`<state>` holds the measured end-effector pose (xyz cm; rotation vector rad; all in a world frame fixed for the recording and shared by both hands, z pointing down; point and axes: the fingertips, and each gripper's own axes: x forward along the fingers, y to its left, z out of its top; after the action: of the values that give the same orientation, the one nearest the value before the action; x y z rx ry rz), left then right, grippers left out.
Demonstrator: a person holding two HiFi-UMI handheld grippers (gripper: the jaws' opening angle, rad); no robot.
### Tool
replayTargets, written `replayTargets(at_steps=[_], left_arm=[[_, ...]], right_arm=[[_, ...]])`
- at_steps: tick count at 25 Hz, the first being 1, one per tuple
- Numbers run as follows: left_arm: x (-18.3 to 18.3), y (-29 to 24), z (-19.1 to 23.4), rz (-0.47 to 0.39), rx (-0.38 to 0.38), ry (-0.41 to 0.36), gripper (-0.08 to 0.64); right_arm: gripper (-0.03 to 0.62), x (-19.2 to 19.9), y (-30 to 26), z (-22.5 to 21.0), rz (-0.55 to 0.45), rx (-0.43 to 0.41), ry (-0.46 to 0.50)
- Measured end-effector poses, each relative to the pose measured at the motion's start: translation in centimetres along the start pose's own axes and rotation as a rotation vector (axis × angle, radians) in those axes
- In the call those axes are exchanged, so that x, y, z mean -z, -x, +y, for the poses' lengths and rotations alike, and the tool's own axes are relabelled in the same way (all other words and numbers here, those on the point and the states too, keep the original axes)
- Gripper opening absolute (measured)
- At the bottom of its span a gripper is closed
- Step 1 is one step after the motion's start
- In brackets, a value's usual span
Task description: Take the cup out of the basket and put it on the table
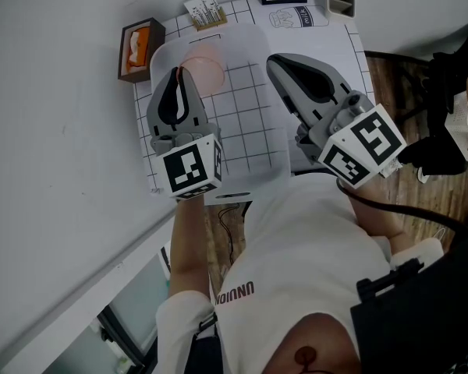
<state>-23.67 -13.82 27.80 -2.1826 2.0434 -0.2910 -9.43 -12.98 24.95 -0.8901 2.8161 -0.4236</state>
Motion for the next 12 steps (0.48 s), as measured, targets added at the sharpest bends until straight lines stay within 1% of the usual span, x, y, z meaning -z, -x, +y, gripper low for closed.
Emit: replayTargets(at_steps=[12], left_arm=[[-0.04,0.19,-0.05,-0.003,0.0,-0.012,0.032]], right_arm=[[0.018,0.25,0.03,0.12,0.007,0.002,0.001]])
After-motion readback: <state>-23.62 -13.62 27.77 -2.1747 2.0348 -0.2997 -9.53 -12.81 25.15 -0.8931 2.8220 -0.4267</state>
